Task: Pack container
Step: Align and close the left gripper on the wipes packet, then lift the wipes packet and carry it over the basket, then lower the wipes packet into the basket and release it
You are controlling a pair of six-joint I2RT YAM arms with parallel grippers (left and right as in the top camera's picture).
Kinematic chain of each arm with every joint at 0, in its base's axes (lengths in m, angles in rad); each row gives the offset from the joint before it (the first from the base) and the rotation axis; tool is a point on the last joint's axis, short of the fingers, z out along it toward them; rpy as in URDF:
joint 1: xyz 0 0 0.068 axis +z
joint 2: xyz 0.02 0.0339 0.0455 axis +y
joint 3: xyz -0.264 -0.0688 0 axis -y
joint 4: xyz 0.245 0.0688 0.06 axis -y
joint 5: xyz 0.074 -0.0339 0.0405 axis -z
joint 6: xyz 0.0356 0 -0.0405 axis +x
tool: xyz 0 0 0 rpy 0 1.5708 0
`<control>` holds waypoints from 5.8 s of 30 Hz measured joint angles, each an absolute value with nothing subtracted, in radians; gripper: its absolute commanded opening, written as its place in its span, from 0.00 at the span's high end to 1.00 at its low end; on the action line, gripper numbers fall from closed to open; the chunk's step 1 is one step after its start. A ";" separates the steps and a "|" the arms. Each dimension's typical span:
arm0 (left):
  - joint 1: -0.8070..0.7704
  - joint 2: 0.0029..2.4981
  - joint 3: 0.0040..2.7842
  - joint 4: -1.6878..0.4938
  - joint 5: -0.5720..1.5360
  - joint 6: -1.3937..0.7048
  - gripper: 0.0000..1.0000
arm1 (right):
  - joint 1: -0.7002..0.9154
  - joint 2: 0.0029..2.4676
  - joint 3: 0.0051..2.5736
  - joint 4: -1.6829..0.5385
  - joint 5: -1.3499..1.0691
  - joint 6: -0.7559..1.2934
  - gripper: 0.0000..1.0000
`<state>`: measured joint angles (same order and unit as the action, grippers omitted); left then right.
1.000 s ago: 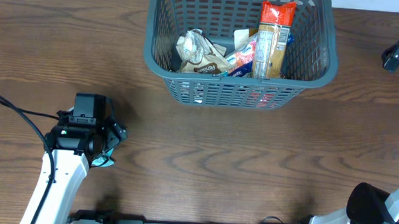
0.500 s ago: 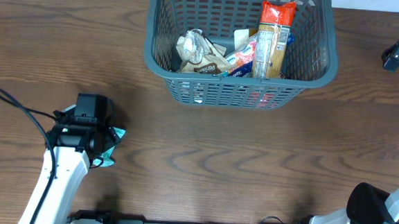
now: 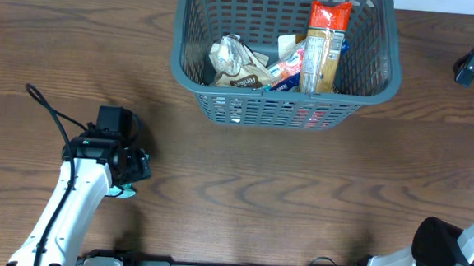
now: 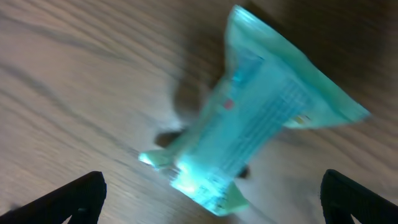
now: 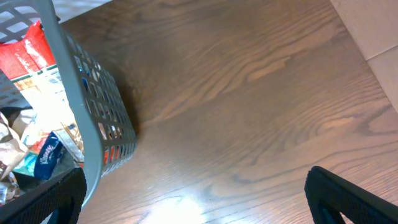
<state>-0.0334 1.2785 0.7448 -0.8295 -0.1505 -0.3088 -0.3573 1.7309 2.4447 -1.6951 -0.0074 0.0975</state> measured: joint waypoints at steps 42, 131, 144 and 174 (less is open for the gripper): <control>-0.033 1.528 0.745 -0.686 -0.059 -0.212 0.94 | -0.357 1.731 2.445 -1.695 -0.007 0.086 0.01; -0.534 1.696 1.347 0.121 -0.195 -0.250 0.94 | -0.357 1.731 2.445 -1.695 -0.009 0.086 0.01; -0.534 1.727 1.347 -0.003 -0.196 -0.238 0.77 | -0.357 1.731 2.445 -1.695 -0.020 0.086 0.01; -0.534 1.512 1.462 -0.030 -0.237 0.015 0.29 | -0.357 1.731 2.445 -1.695 -0.030 0.086 0.01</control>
